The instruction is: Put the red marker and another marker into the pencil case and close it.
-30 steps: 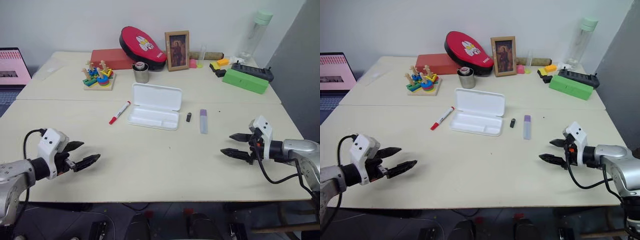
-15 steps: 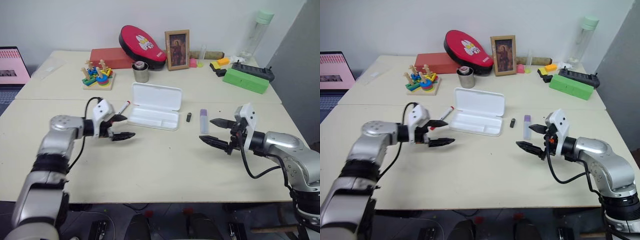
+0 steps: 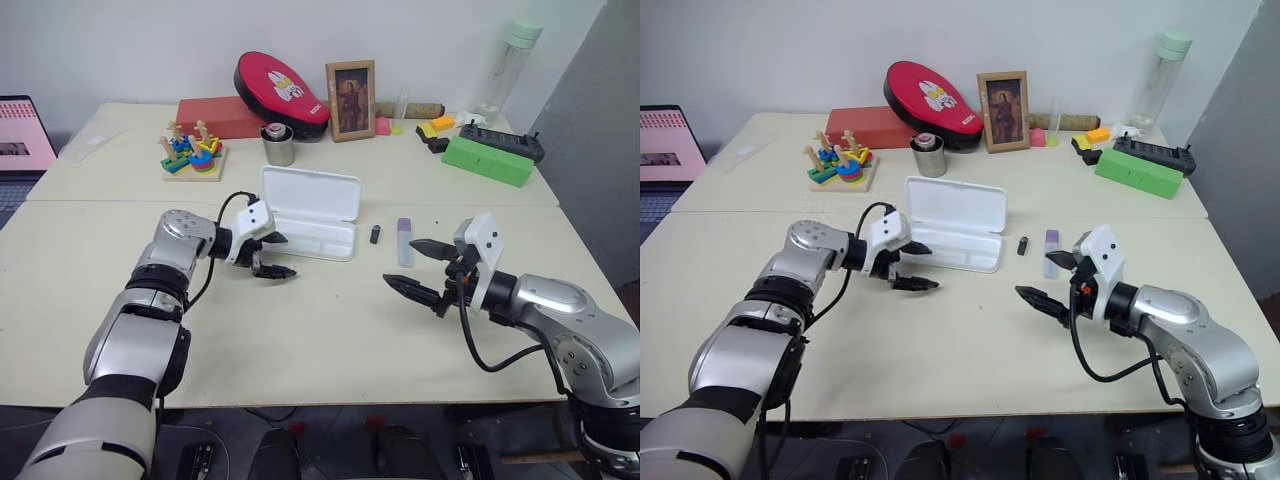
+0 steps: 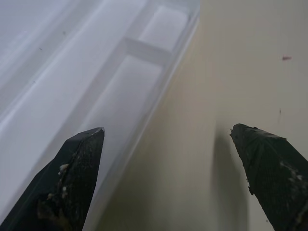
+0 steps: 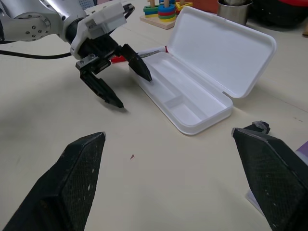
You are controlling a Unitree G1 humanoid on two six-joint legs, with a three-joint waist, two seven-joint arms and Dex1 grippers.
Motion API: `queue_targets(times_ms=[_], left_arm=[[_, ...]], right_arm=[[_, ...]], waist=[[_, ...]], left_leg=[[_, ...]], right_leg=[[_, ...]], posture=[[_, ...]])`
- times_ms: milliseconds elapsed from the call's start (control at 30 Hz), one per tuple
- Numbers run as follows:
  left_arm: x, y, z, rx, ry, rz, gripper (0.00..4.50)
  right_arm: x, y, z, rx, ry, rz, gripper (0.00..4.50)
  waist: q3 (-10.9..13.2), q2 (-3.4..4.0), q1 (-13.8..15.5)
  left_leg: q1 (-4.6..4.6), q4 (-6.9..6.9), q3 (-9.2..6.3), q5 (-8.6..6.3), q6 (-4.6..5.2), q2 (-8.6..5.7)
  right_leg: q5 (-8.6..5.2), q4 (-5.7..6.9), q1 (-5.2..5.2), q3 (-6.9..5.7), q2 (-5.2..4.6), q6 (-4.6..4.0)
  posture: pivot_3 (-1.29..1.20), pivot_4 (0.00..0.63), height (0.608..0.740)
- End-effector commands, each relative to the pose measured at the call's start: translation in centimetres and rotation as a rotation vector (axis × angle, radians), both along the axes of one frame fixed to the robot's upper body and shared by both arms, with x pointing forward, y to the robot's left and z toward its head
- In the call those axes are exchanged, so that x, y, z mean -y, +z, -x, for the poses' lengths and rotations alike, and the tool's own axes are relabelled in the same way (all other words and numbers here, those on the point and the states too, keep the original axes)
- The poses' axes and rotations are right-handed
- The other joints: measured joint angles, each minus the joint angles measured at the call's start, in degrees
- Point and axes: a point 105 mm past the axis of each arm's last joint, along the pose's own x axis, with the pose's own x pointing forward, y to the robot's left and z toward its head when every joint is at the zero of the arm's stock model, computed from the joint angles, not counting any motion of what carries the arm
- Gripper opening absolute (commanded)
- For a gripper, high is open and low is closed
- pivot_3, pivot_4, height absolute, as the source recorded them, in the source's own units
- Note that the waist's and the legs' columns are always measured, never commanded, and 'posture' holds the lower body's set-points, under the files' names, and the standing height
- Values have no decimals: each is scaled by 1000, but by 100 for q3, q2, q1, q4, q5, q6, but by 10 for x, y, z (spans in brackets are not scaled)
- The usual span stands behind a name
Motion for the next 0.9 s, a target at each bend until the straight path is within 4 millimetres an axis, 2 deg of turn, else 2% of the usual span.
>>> queue_targets(times_ms=[33, 100, 133, 167, 367, 533, 867, 900], left_arm=[[3, 2, -6, 26, 3, -45, 4500], [7, 0, -7, 26, 4, -47, 4500], [8, 0, -7, 27, 5, -48, 4124], [9, 0, -8, 27, 5, -47, 4051], [16, 3, -9, 32, -6, -17, 2802], [17, 4, -8, 29, -15, -3, 2012], [15, 1, -5, 14, -14, 22, 59], [15, 1, -4, 13, -14, 25, 27]], right_arm=[[0, 13, 5, 49, -4, -21, 4448], [0, 14, 5, 52, -13, -23, 4448], [1, 14, 5, 53, -16, -24, 4500], [1, 14, 6, 54, -20, -25, 4500], [2, 16, 8, 58, -26, -28, 4500], [3, 17, 9, 59, -19, -28, 4500], [2, 17, 12, 51, 17, -27, 4500], [3, 17, 12, 51, 19, -26, 4500]], waist=[[0, 0, 0], [-1, 1, 4], [-1, 1, 7], [-2, 0, 13], [-5, 0, 15], [-5, 0, 13], [-5, 0, 9], [-6, 0, 9]], left_leg=[[1, 0, 0, 0, 0, 0], [1, 0, -1, 0, 0, 0], [2, 0, -1, 0, 0, 0], [4, 1, -1, 0, 0, 0], [5, 6, -2, 4, 4, 0], [4, 6, -3, 4, 5, 0], [5, 5, -3, 4, 5, 0], [5, 6, -3, 5, 6, -1]], right_leg=[[0, 0, 1, 0, 0, 0], [0, 1, 2, -1, 0, 0], [0, 2, 4, -1, 0, 0], [0, 2, 6, -1, 0, 0], [3, 7, 9, -2, 0, 6], [4, 7, 9, -2, 0, 6], [4, 6, 9, -2, 0, 6], [4, 8, 9, -2, 0, 6]], posture=[[0, 150, 740], [0, 150, 740], [0, 150, 740], [0, 150, 740], [0, 150, 740], [0, 150, 740], [0, 150, 740], [0, 150, 740]])
